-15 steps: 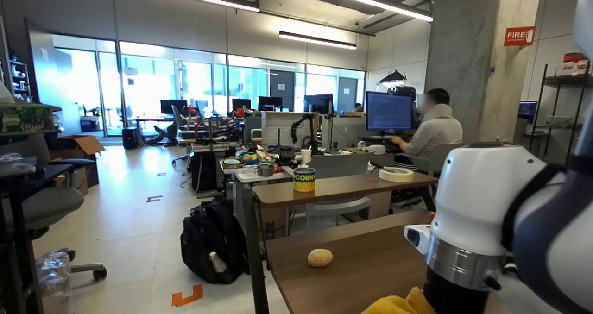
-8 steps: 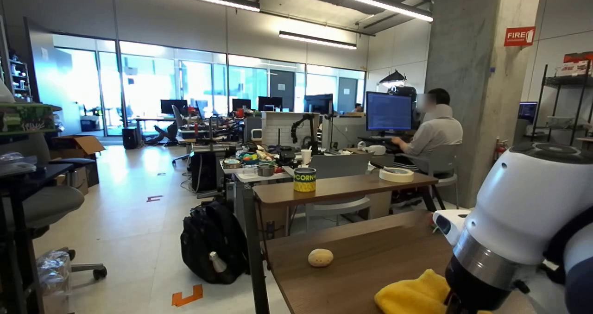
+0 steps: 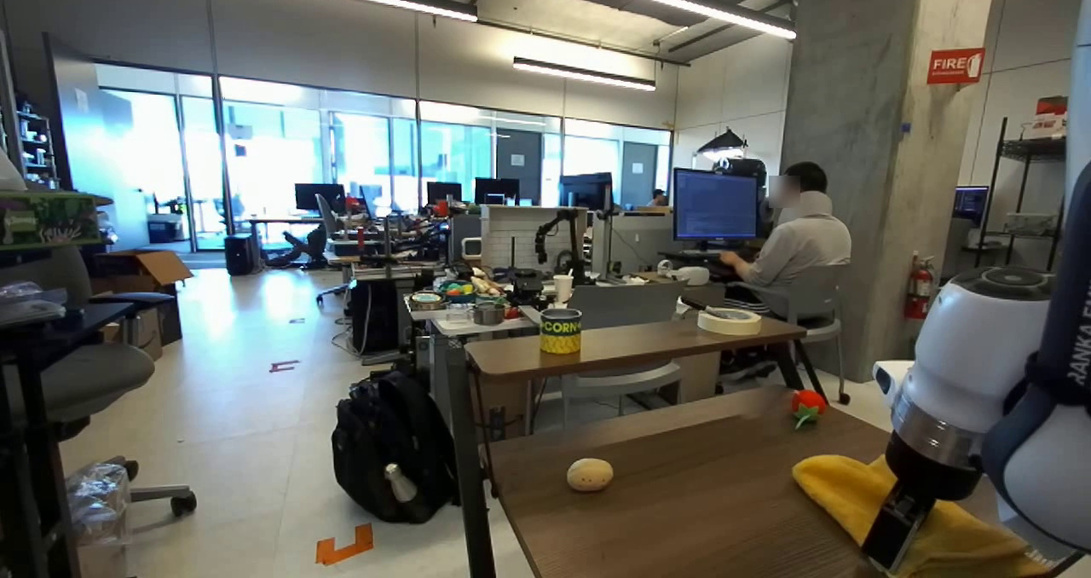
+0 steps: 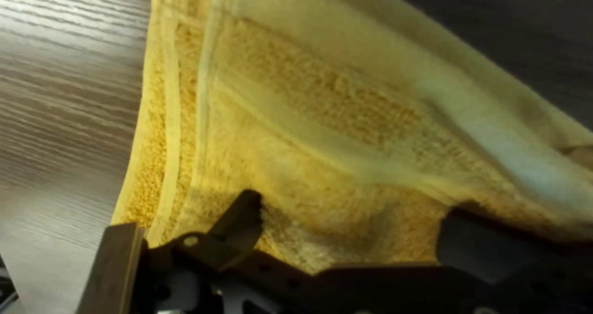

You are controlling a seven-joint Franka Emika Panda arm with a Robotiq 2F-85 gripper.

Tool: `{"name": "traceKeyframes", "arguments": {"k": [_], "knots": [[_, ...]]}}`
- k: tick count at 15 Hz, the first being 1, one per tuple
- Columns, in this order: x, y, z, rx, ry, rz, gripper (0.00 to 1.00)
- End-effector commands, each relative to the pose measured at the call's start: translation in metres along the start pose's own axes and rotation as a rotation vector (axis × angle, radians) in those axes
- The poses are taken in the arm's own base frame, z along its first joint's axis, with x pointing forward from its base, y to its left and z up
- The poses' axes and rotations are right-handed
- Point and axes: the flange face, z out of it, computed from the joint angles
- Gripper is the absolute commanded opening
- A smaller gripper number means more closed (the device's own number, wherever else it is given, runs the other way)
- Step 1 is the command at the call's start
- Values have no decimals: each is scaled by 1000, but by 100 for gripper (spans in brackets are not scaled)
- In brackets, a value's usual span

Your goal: Wipe the table with the cloth

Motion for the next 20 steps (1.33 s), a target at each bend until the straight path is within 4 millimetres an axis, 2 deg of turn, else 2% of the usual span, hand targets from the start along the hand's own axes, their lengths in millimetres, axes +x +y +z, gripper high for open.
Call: {"name": "traceKeyframes", "arguments": {"k": [1, 2, 3, 4, 9, 14, 17, 19, 20], "knots": [[-11, -5, 34, 123, -110, 3, 100], [-7, -6, 32, 161, -106, -5, 100], [-6, -32, 17, 194, -116, -16, 100], [0, -40, 11, 230, -122, -14, 100], [35, -107, 4, 405, -223, -19, 100], [71, -170, -13, 537, -403, -19, 100], [81, -188, -10, 572, -478, -20, 100], [86, -178, 1, 552, -509, 1, 100], [89, -167, 10, 531, -521, 24, 100]]}}
